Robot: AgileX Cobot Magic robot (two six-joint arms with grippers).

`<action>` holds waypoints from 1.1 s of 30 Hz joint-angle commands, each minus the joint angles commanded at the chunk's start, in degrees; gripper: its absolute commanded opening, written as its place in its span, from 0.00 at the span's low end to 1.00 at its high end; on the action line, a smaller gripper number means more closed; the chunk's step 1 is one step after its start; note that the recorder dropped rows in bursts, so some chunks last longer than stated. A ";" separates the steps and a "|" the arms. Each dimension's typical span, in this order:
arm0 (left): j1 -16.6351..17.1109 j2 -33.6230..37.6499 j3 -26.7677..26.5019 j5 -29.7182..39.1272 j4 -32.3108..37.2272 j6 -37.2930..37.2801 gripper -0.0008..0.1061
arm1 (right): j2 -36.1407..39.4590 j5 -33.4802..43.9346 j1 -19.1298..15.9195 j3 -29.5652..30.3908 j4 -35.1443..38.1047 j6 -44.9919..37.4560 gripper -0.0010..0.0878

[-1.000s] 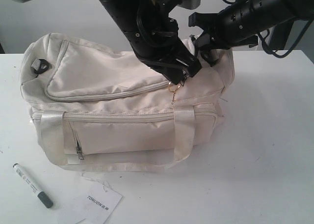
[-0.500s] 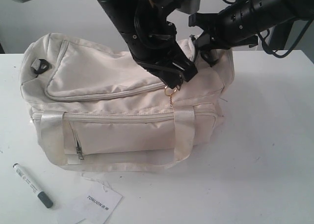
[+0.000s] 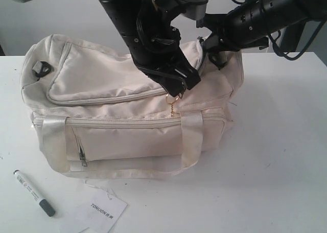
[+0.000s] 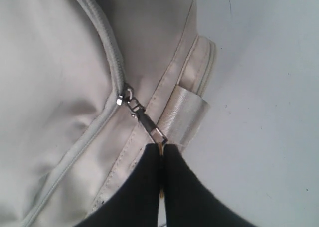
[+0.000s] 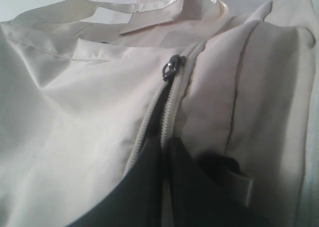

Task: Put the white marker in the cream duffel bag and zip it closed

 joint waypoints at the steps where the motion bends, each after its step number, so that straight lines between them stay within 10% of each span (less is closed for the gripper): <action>1: 0.00 0.00 0.00 0.19 0.10 0.00 0.01 | 0.00 0.00 0.00 0.00 0.00 0.00 0.01; 29: 0.00 -2.20 -0.10 -0.06 1.03 1.29 0.01 | 0.00 -0.58 0.00 0.00 0.02 0.05 0.01; 33: 0.00 -2.39 -0.10 0.04 1.71 1.99 0.01 | -0.10 -0.92 0.00 0.00 0.02 1.06 0.13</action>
